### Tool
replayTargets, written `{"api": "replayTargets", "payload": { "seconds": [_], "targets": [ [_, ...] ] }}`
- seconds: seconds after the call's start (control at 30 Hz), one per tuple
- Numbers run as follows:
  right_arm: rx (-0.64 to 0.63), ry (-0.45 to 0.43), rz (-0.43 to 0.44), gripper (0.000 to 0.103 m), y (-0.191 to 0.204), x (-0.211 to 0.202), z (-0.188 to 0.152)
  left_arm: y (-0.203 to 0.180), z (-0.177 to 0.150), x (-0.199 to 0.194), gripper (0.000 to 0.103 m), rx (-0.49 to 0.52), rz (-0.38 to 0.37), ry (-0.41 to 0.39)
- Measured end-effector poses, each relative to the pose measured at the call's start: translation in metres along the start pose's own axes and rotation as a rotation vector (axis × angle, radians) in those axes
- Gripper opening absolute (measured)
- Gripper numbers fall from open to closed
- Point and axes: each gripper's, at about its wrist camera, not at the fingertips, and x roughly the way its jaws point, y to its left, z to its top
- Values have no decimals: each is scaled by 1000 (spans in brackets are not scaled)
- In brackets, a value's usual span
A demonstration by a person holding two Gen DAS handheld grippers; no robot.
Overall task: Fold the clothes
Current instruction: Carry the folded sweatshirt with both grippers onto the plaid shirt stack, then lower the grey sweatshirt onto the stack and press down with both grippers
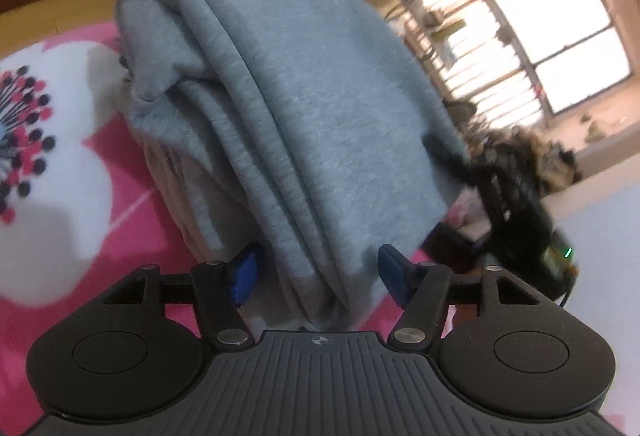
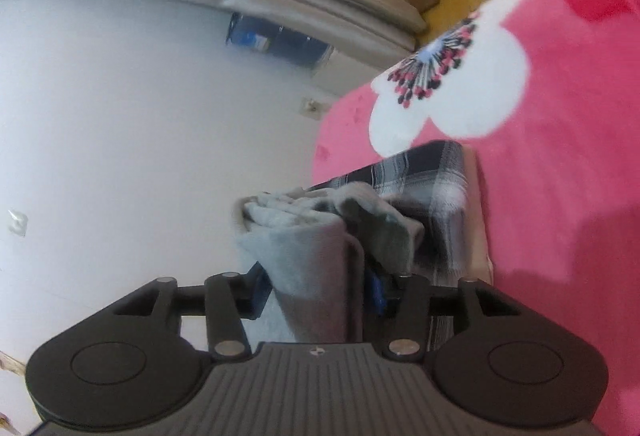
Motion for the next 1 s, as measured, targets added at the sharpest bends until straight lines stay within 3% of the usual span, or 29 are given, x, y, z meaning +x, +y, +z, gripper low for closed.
{"api": "replayTargets", "payload": {
  "seconds": [0.07, 0.13, 0.27, 0.3, 0.37, 0.5, 0.53, 0.6, 0.67, 0.77, 0.8, 0.83, 1.0],
  "targets": [
    [6, -12, 28, 54, 2, -12, -3, 11, -1, -15, 76, -19, -7, -35],
    [4, -7, 36, 54, 5, -13, -2, 26, -1, -23, 76, -36, -5, -35],
    [-43, 56, -21, 54, 22, -2, -10, 52, -2, -21, 82, -98, -20, -9],
    [-78, 73, -45, 52, 27, 4, -15, 55, -7, -20, 83, -115, -31, 2],
    [-124, 99, -78, 35, 37, 10, -23, 62, -11, -12, 83, -170, -45, 22],
    [1, 109, 2, 30, 41, -6, -36, 74, -8, -15, 85, -272, -146, -9],
    [10, 117, 8, 30, 40, -9, -41, 76, -8, -18, 90, -279, -164, -31],
    [-30, 122, -49, 30, 35, -7, -47, 79, -8, -16, 94, -274, -147, -31],
    [-54, 119, -115, 39, 23, -2, -51, 81, -8, -10, 94, -266, -117, -13],
    [-43, 77, -96, 44, 18, -13, -48, 81, -6, -3, 94, -245, -77, 7],
    [-55, 52, -99, 51, 20, -19, -48, 80, -5, -5, 94, -245, -85, 2],
    [-62, 30, -102, 64, 21, -24, -48, 80, -3, -6, 94, -253, -97, 0],
    [-3, 79, -85, 69, 6, -22, -50, 89, -8, -23, 94, -347, -209, -34]
  ]
}}
